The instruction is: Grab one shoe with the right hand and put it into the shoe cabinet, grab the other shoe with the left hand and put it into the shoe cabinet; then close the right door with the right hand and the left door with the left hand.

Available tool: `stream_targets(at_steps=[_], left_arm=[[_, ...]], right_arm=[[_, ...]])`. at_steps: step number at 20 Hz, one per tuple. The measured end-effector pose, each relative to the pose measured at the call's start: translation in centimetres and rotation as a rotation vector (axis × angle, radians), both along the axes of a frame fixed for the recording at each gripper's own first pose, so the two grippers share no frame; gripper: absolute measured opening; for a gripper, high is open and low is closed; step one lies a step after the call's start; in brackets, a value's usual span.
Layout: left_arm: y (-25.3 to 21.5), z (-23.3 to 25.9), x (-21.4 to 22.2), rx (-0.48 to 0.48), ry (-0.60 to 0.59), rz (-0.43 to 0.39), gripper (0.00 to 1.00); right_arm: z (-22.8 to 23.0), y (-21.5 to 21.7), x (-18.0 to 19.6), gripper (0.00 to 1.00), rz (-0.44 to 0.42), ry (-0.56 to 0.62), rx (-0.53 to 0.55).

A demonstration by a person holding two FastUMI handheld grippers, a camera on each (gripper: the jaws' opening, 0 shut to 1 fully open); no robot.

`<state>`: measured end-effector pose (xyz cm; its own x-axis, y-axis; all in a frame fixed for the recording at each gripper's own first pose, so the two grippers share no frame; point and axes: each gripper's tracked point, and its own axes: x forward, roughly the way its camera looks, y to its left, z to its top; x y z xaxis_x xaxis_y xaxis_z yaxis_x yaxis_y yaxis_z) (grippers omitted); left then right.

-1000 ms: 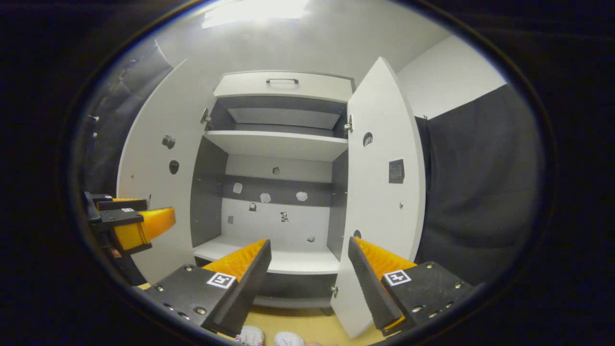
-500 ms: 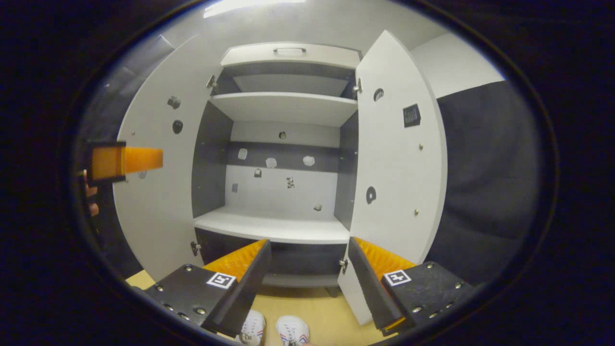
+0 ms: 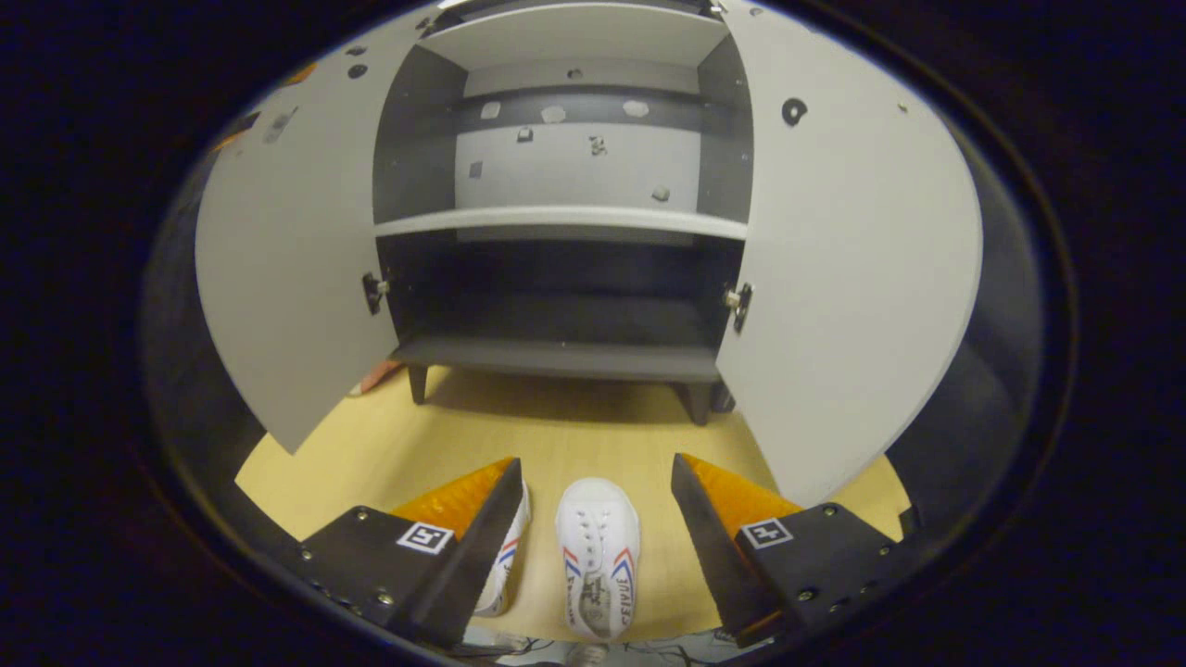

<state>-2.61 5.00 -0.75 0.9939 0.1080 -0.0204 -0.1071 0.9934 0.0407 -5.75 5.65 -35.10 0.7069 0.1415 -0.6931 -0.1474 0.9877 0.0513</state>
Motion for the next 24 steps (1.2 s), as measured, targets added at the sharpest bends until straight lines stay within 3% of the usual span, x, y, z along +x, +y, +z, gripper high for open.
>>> stream_targets(at_steps=[2,6,7,9,16,18,19,22,23,24], left_arm=[[0.4,-0.2,-0.3,0.002,0.008,0.008,0.98],[0.7,-0.8,-0.7,0.008,0.026,0.009,0.98],[0.7,-0.8,-0.8,0.013,0.027,0.008,0.98],[0.8,-0.9,-0.9,0.022,0.032,0.008,0.98],[0.7,-1.1,-0.7,0.027,0.037,-0.002,0.97],[0.7,-1.2,-0.6,0.025,0.037,-0.005,0.97],[0.6,-1.3,-0.6,0.024,0.038,-0.006,0.97],[0.6,-1.4,-0.5,0.02,0.04,-0.009,0.97],[0.6,-1.4,-0.5,0.02,0.04,-0.01,0.97],[0.6,-1.4,-0.4,0.02,0.04,-0.012,0.97]], right_arm=[[-2.8,0.4,-1.3,0.97,0.016,0.072,-0.006],[-7.3,0.9,-3.5,0.91,0.037,0.189,-0.025],[-8.5,0.9,-3.8,0.8,0.034,0.212,-0.026],[-10.0,1.0,-4.7,0.72,0.027,0.261,-0.022],[-12.6,1.4,-6.1,0.72,0.027,0.342,-0.041],[-13.4,1.4,-6.0,0.48,0.028,0.348,-0.034],[-13.6,1.5,-5.9,0.53,0.035,0.351,-0.041],[-15.1,1.1,-5.8,0.53,0.072,0.348,-0.111],[-14.7,1.1,-5.6,0.3,0.068,0.316,-0.118],[-14.7,1.3,-6.2,0.28,0.077,0.321,-0.127]])
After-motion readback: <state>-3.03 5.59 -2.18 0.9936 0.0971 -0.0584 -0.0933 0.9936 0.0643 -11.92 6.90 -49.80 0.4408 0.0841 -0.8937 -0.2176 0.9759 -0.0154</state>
